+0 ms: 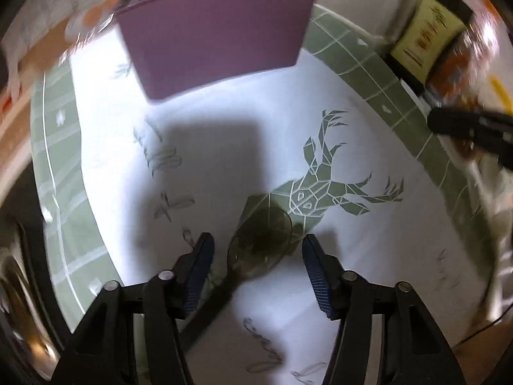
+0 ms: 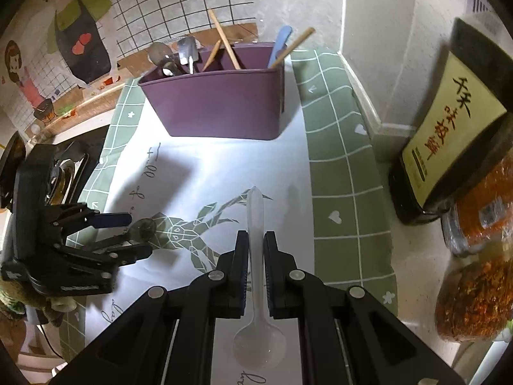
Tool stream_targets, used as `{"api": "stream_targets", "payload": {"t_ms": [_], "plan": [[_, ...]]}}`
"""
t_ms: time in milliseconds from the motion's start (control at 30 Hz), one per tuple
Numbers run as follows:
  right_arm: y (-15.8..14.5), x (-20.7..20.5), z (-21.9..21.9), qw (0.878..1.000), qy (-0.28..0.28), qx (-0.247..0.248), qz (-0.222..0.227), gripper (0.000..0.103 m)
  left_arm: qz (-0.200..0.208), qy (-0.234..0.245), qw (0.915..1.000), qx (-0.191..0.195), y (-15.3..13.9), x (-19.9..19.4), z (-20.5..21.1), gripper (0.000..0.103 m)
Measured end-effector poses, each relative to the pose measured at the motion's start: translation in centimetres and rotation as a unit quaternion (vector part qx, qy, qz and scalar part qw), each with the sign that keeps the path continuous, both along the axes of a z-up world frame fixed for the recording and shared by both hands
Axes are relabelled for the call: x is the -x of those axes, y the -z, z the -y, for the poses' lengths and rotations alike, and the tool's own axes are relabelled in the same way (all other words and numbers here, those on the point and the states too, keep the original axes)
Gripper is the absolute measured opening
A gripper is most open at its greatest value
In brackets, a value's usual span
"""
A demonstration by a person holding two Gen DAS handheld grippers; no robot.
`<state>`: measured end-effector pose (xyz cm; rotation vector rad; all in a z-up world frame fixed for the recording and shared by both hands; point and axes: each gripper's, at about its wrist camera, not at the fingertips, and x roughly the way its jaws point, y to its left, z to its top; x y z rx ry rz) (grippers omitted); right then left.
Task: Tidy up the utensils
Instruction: 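Carry both spoons over the purple caddy and lower them in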
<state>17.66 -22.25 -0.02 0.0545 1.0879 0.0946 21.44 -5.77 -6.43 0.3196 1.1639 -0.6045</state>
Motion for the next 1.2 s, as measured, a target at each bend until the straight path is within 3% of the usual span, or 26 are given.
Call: {"api": "stream_targets", "payload": {"t_ms": [33,167,267,367,567,633,767,933,1033,1200], "plan": [[0.0,0.0,0.0,1.000,0.000,0.000,0.001,0.009,0.009,0.005,0.9999,-0.011,0.0,0.1,0.2,0.040],[-0.4,0.0,0.0,1.000,0.001,-0.003,0.007,0.009,0.003,-0.010,0.9999,0.005,0.0,0.1,-0.3,0.037],[-0.9,0.0,-0.1,1.000,0.001,-0.007,0.018,0.009,0.000,-0.052,0.9972,0.054,-0.8,0.6,-1.5,0.037],[-1.3,-0.2,-0.4,1.000,0.000,-0.008,0.023,0.009,0.046,-0.090,0.9895,0.104,-3.7,2.2,-2.7,0.037],[-1.9,-1.2,-0.9,1.000,-0.004,-0.002,0.031,0.009,0.101,-0.135,0.9699,0.176,-8.7,2.6,-3.8,0.036],[-3.4,-1.8,-0.7,0.999,-0.002,-0.009,0.051,0.009,0.126,-0.137,0.9626,0.196,-11.5,1.4,-3.7,0.036],[-10.0,-3.8,0.1,0.991,0.001,-0.029,0.132,0.009,0.196,-0.127,0.9405,0.247,-19.3,-0.6,-3.9,0.036],[-18.1,-6.8,0.8,0.969,-0.010,-0.071,0.235,0.009,0.270,-0.132,0.9105,0.284,-26.0,-4.6,-3.6,0.036],[-19.8,-8.7,0.9,0.956,-0.010,-0.086,0.280,0.009,0.273,-0.154,0.8963,0.314,-26.8,-7.4,-3.9,0.036],[-17.2,-11.9,1.0,0.958,0.005,-0.088,0.273,0.009,0.265,-0.184,0.8845,0.337,-24.6,-11.1,-3.7,0.036]]}}
